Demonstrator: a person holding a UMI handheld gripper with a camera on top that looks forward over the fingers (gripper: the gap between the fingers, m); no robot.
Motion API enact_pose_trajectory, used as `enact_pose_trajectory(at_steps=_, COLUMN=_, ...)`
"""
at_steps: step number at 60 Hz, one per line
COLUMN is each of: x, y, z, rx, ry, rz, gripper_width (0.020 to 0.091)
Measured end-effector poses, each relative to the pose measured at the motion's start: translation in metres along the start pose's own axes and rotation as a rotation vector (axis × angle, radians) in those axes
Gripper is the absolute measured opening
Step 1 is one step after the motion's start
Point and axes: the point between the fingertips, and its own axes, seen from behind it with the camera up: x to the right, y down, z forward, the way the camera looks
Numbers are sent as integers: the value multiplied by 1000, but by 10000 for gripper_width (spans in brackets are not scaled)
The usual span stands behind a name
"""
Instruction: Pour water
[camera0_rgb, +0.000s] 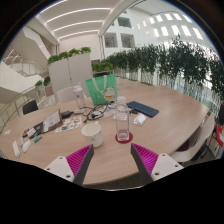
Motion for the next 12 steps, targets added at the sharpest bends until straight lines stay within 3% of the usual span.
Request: enact_pose_trajectory(at_steps=12, x=-25, y=-5, z=-97, rx=43, ry=46, rz=-60, gripper_width=829)
